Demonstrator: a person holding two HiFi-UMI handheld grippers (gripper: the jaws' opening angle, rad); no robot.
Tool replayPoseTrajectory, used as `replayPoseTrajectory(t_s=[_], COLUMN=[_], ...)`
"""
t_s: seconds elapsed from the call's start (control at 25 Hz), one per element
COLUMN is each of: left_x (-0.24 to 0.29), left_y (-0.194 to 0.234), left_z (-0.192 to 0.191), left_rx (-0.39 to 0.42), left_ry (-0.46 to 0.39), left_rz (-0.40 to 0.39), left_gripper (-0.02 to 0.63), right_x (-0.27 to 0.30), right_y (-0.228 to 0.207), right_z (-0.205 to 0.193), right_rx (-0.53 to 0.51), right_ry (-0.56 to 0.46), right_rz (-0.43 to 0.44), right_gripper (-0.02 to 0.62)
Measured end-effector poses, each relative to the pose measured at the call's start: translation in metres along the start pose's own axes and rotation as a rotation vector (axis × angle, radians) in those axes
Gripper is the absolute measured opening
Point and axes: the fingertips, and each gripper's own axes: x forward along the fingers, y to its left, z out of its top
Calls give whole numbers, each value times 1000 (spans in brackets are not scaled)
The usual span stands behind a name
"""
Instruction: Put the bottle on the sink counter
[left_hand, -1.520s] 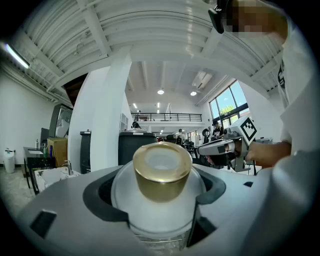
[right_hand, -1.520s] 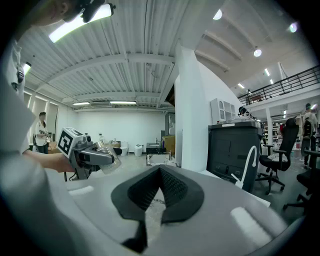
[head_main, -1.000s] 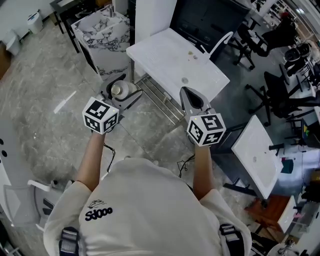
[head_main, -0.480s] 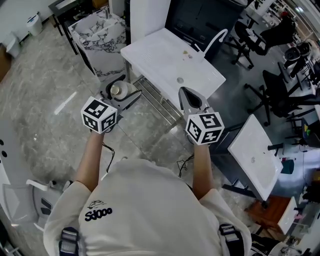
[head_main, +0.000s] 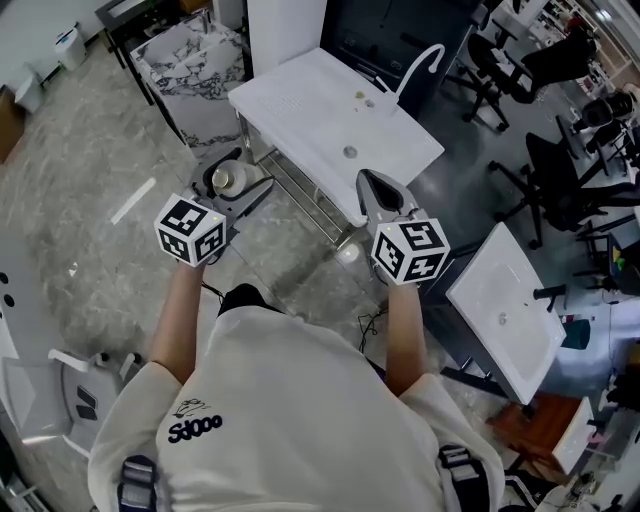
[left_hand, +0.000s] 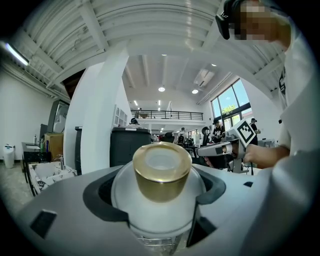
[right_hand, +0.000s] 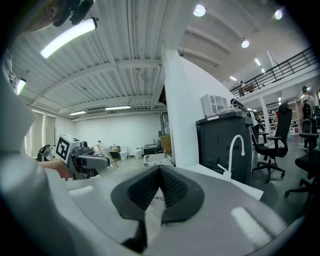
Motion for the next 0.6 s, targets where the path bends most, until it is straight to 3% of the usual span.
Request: replayPoseTrajectory(t_s=[0.6], left_x=[61], left_y=[38], left_z=[-10], left_rx=[-18], left_ry=[14], left_rz=[-24], left_gripper=[356], right_x=[41], right_y=[-45], right_z=[0], right_rx=[4], right_ry=[13], right_rz=[-36], right_gripper=[9])
